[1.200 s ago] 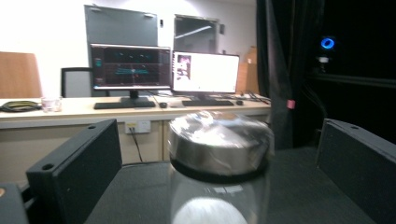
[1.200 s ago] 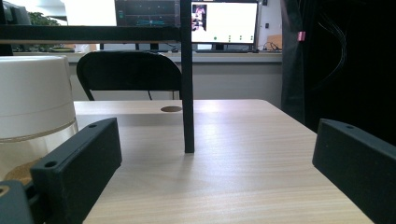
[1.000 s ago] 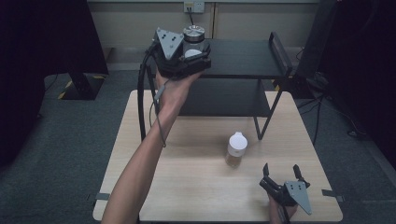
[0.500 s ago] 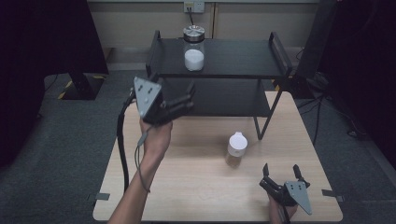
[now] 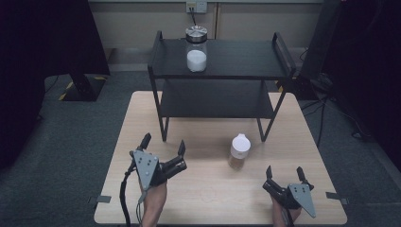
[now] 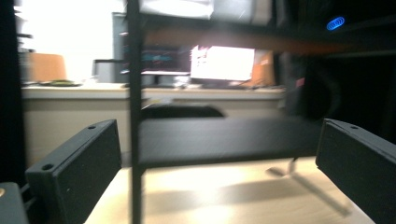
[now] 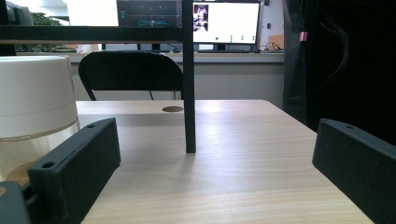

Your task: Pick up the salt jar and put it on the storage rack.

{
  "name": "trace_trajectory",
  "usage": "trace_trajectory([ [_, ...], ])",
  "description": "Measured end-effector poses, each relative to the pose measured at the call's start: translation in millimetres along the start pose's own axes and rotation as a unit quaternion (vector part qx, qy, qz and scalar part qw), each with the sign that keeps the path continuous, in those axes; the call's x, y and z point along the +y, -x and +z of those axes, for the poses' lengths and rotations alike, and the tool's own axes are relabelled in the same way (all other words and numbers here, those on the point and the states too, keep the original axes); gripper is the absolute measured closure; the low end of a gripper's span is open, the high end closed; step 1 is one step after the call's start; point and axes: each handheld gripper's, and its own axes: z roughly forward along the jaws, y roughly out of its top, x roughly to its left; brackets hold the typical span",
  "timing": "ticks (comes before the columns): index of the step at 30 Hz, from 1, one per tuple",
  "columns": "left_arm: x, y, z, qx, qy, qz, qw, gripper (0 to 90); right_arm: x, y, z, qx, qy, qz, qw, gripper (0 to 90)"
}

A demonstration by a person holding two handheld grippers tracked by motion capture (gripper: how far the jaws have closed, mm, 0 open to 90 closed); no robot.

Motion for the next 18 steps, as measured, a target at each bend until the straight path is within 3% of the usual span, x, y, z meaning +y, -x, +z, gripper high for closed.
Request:
trace_trajectory([
  [1,-6.7,1.3,-0.8,0.000,-0.004,0.009,1.0000,0.0,0.0,0.0,0.0,0.000,0.000,0.000,1.0000,0.0],
  [4,-23.1,-5.6,-3.4,-0.027,-0.020,0.018,0.9993,0.0,0.0,0.0,0.0,0.000,0.000,0.000,1.0000,0.0],
  [9,-50.8,-5.3,-10.0,-0.025,-0.036,0.027,0.9987,0.0,0.0,0.1,-0.1,0.001,0.000,-0.001,1.0000,0.0],
  [16,-73.6,-6.9,-15.1,-0.019,-0.063,0.010,0.9978,0.0,0.0,0.3,-0.1,0.001,0.000,-0.001,1.0000,0.0],
  [18,-75.7,-11.9,-17.3,-0.031,-0.071,0.000,0.9970,0.0,0.0,0.2,-0.1,0.001,0.000,-0.001,1.0000,0.0],
])
